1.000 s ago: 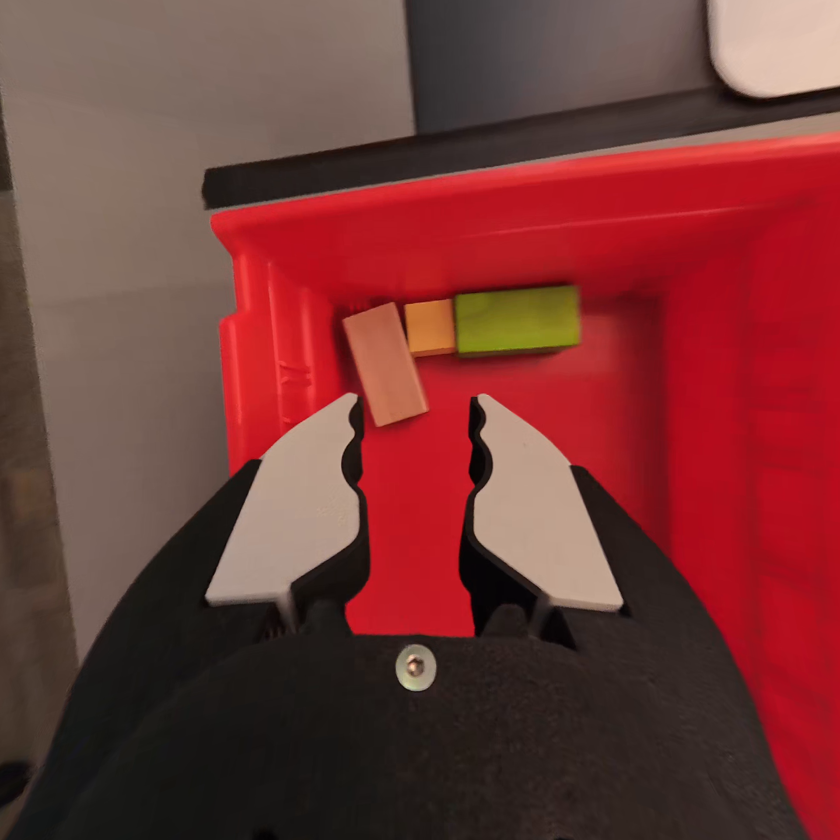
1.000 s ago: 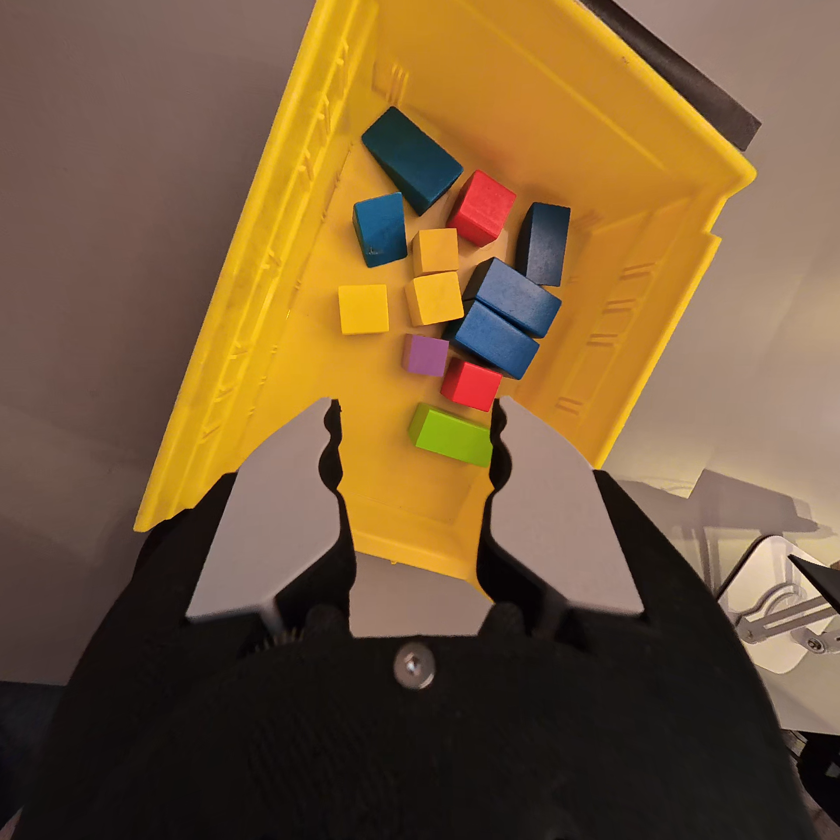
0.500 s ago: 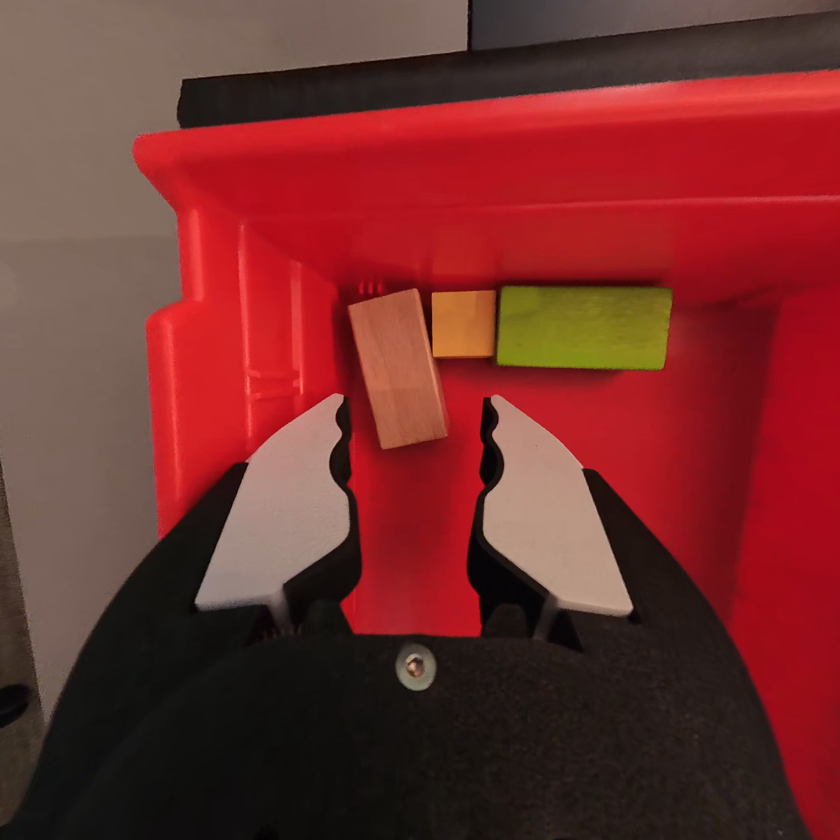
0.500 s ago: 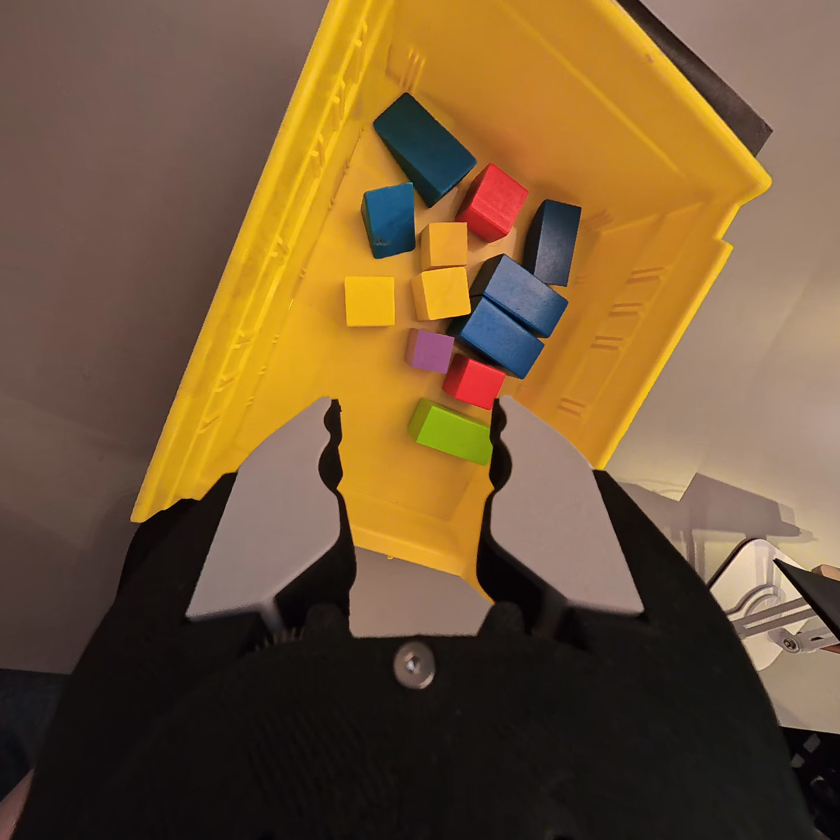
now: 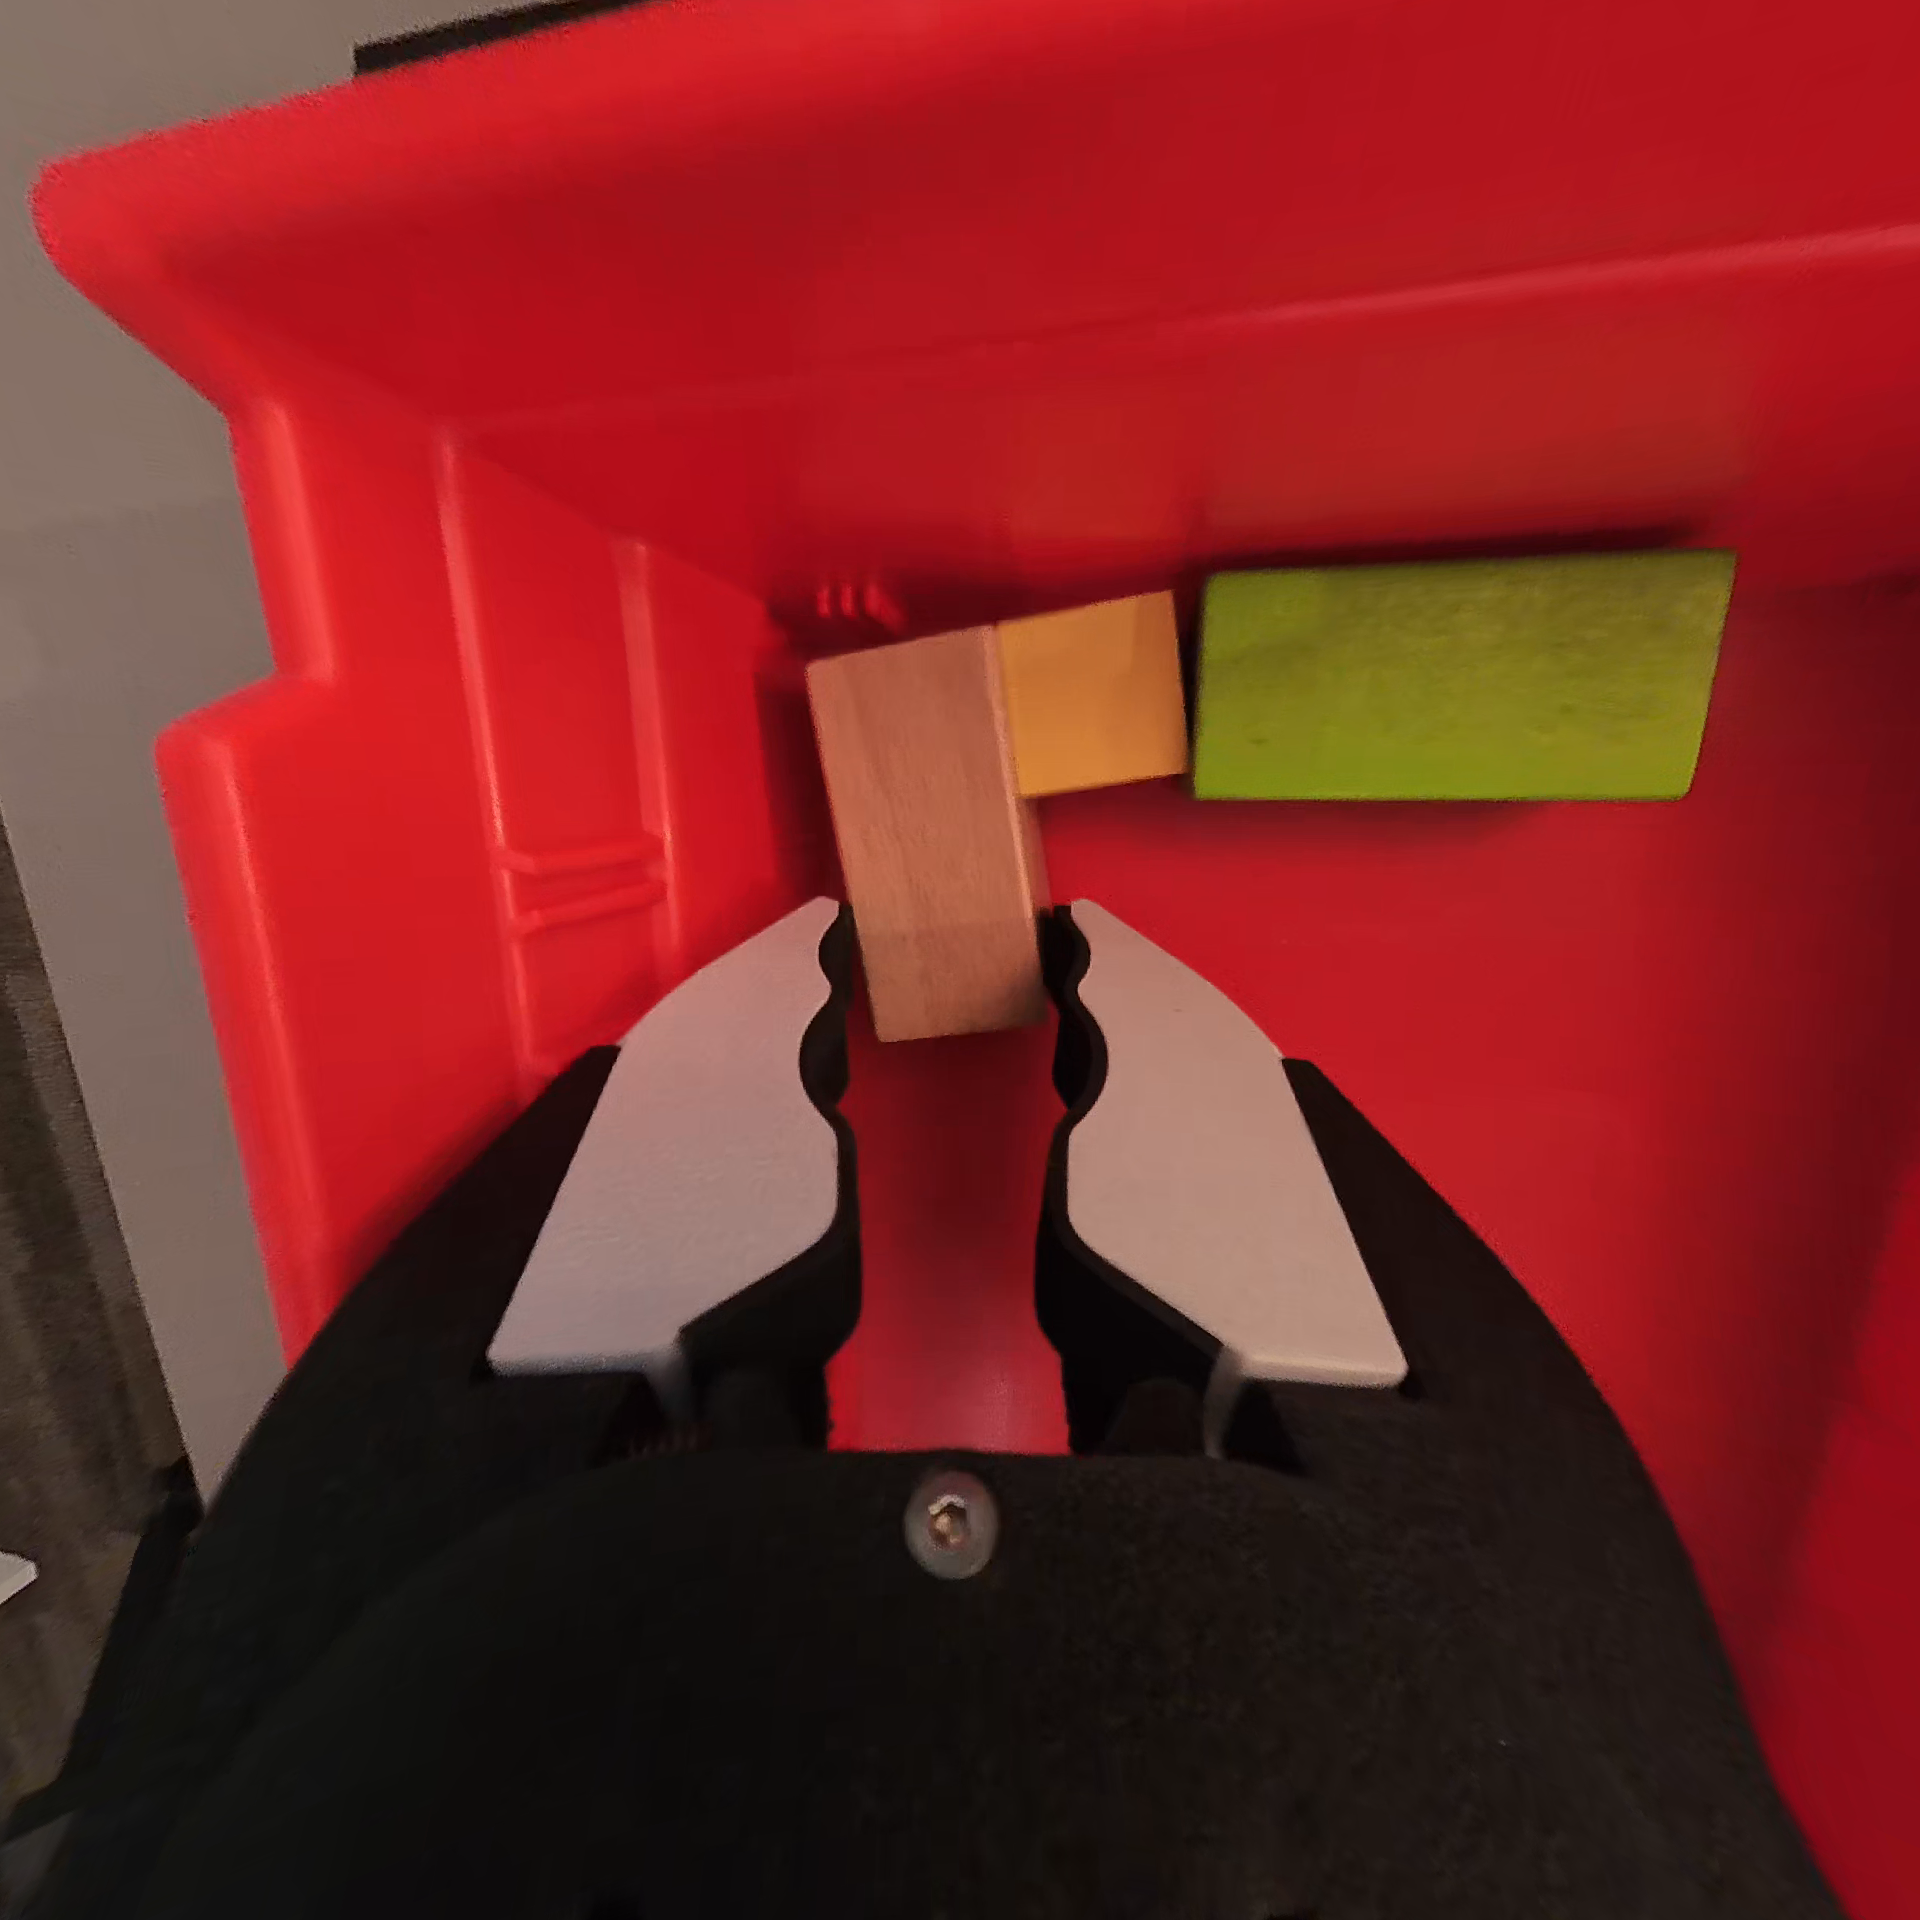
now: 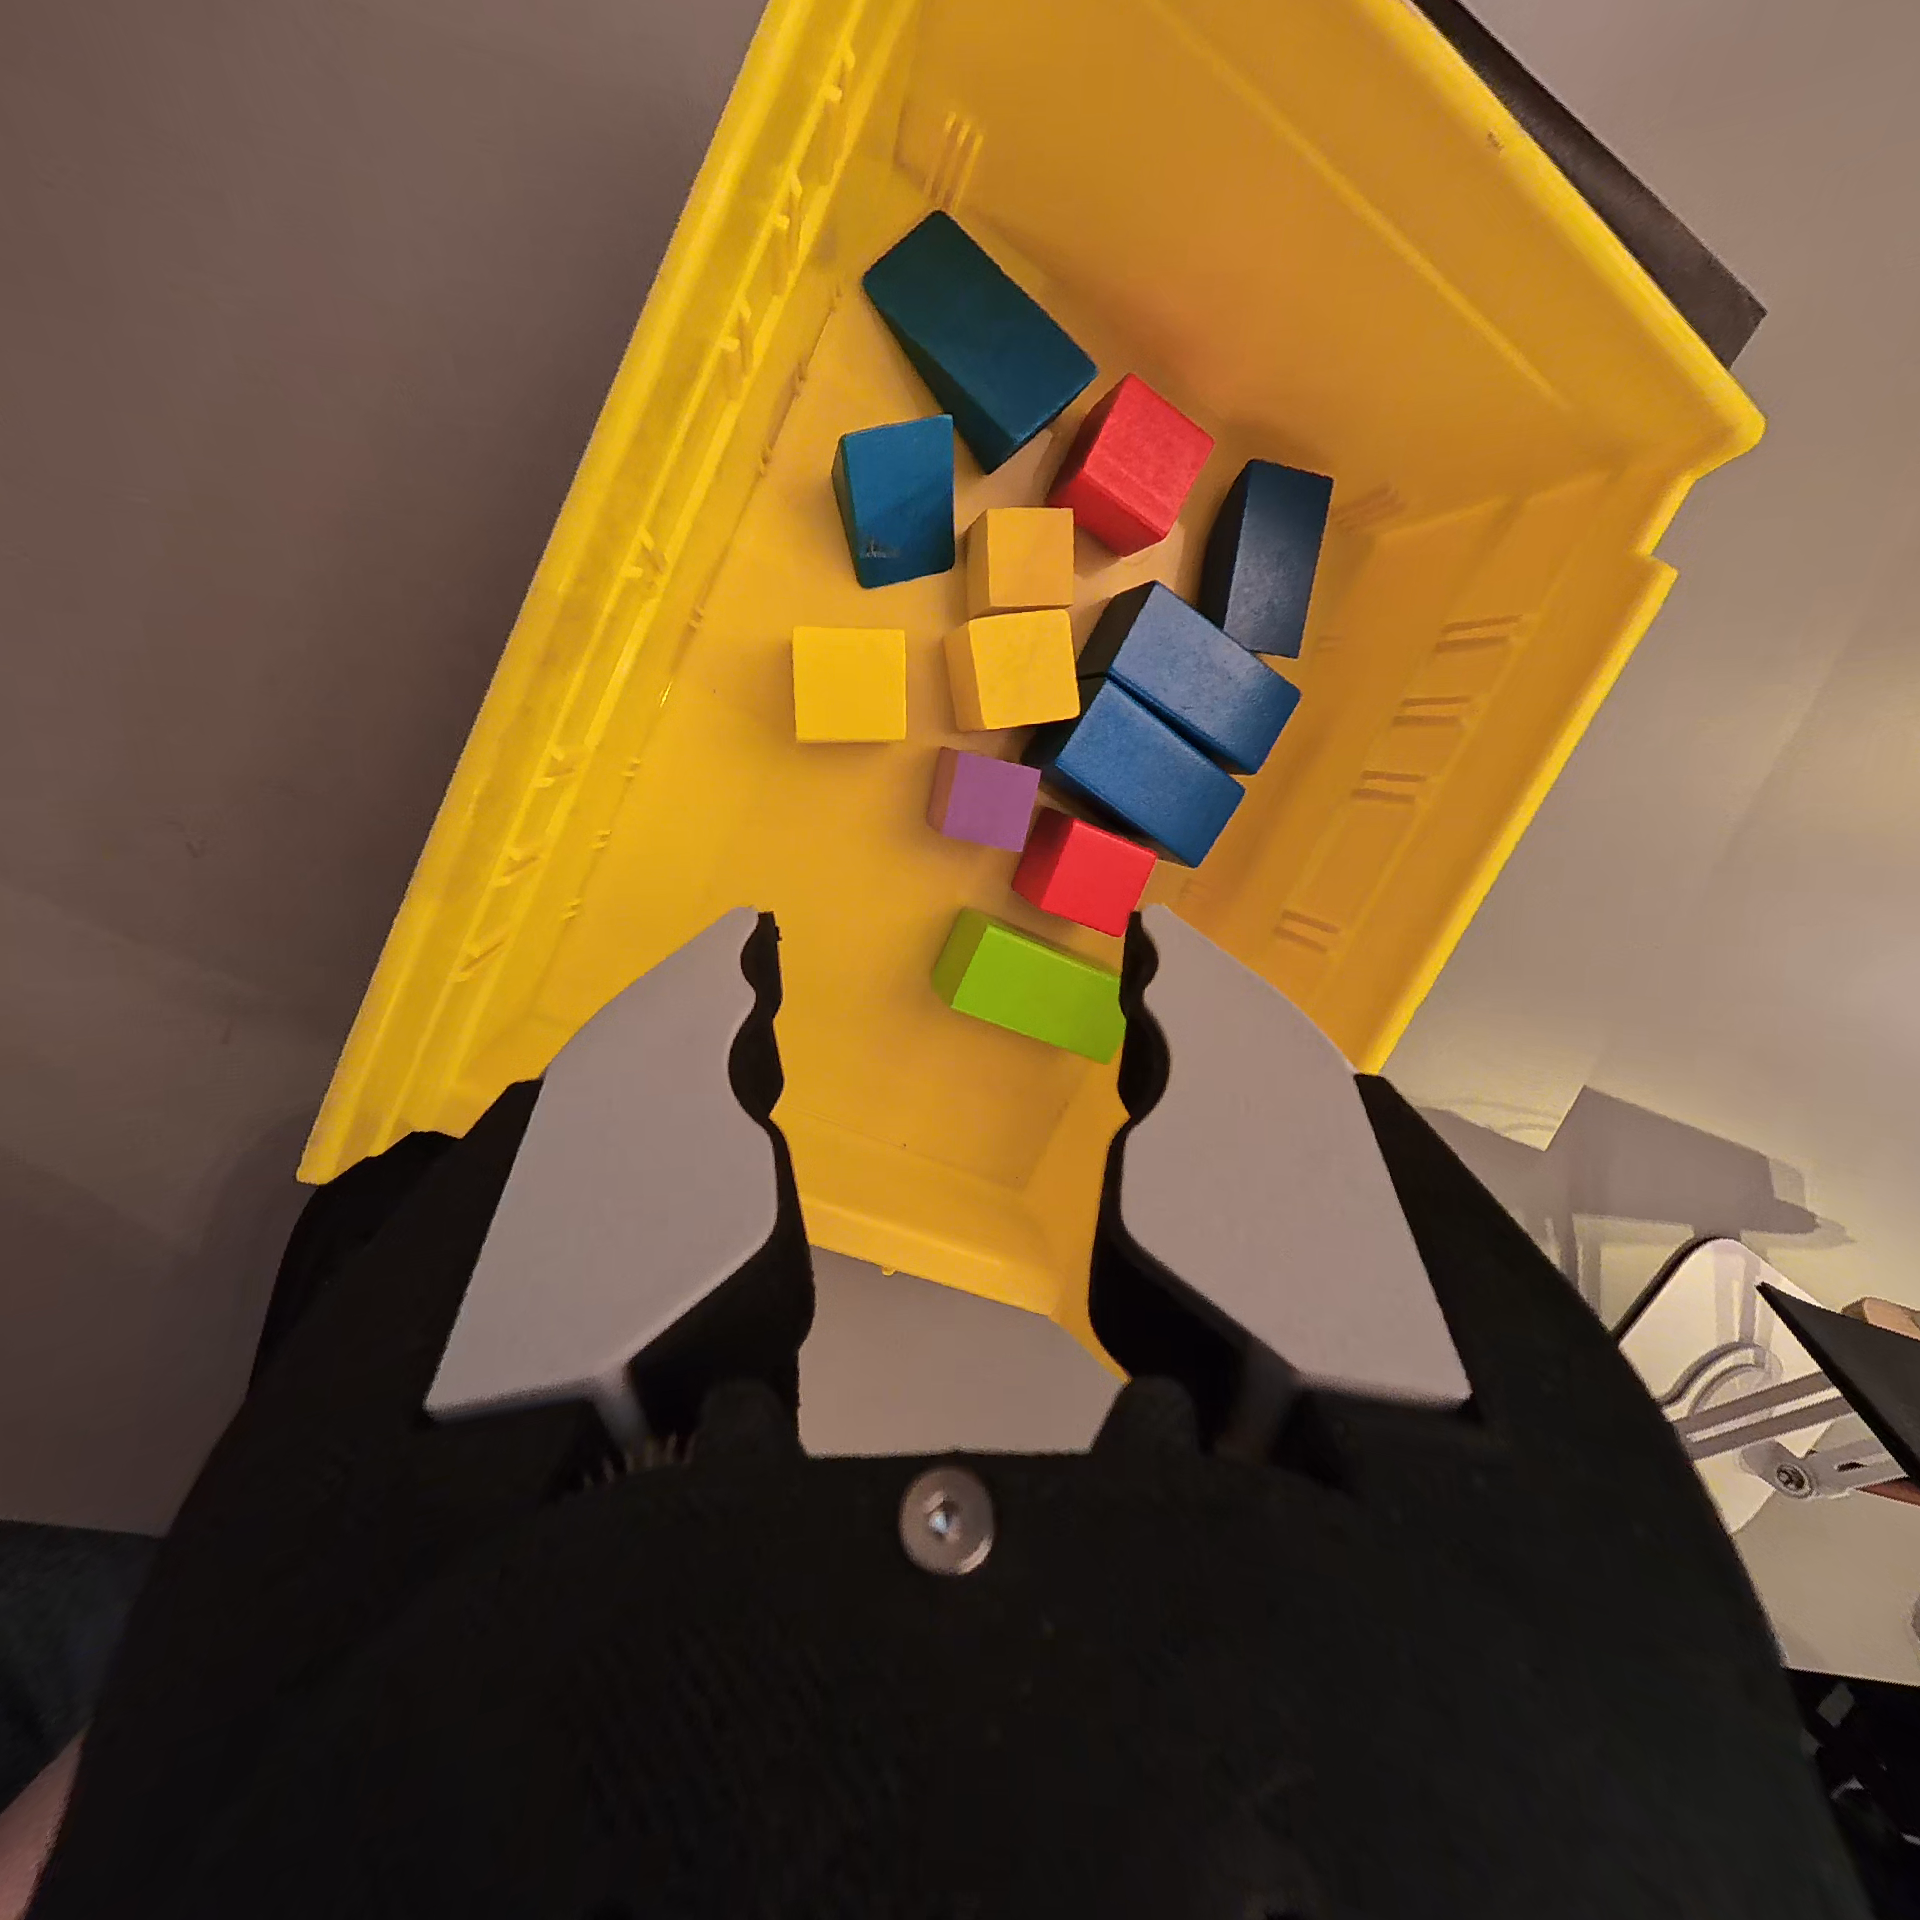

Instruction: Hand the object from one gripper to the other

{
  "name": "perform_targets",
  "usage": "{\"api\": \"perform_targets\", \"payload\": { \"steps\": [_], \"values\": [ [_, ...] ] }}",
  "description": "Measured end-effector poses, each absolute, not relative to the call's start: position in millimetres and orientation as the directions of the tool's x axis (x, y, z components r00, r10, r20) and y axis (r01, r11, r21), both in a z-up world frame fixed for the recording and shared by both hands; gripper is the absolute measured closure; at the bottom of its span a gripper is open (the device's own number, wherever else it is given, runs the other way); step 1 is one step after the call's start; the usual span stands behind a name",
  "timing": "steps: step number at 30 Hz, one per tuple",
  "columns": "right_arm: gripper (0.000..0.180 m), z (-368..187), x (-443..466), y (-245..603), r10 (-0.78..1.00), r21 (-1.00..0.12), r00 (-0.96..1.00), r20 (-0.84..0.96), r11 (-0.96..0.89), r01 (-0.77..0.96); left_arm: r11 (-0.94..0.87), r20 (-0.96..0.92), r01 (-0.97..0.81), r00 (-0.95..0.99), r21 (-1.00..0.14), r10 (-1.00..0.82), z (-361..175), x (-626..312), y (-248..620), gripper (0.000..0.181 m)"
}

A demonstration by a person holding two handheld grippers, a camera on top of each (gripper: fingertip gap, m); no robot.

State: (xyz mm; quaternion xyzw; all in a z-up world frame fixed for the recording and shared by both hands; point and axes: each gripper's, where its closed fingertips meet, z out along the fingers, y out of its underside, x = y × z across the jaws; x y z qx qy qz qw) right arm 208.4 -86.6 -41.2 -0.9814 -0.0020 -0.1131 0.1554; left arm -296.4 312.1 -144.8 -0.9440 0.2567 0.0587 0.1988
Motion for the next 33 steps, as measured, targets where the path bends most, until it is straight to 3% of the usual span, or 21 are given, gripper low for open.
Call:
{"api": "perform_targets", "payload": {
  "steps": [7, 19, 26, 31, 33],
  "values": [
    [0.115, -42.5, 207.8, -86.7, -0.025, -0.290, 0.973, 0.230, -0.956, 0.043, -0.808, -0.195, -0.556, 0.829, -0.195, -0.524, -141.6, -308.3, 286.8, 0.146],
    [0.115, -40.4, 204.5, -83.6, -0.013, -0.283, 0.968, 0.251, -0.957, 0.061, -0.792, -0.143, -0.568, 0.823, -0.226, -0.550, -122.1, -303.4, 276.6, 0.147],
    [0.116, -16.3, 182.4, -61.0, 0.061, -0.388, 0.952, 0.300, -0.904, 0.181, -0.650, 0.069, -0.568, 0.724, -0.505, -0.686, -45.4, -247.9, 247.8, 0.147],
    [0.116, 22.6, 104.4, -13.0, 0.313, -0.607, 0.894, 0.321, -0.657, 0.448, -0.470, 0.201, -0.499, 0.499, -0.728, -0.843, 28.3, -205.0, 199.0, 0.147],
    [0.111, 43.2, 65.2, 8.1, 0.395, -0.692, 0.834, 0.385, -0.474, 0.544, -0.420, 0.292, -0.442, 0.331, -0.792, -0.898, 53.6, -185.6, 171.2, 0.147]
  ]
}}
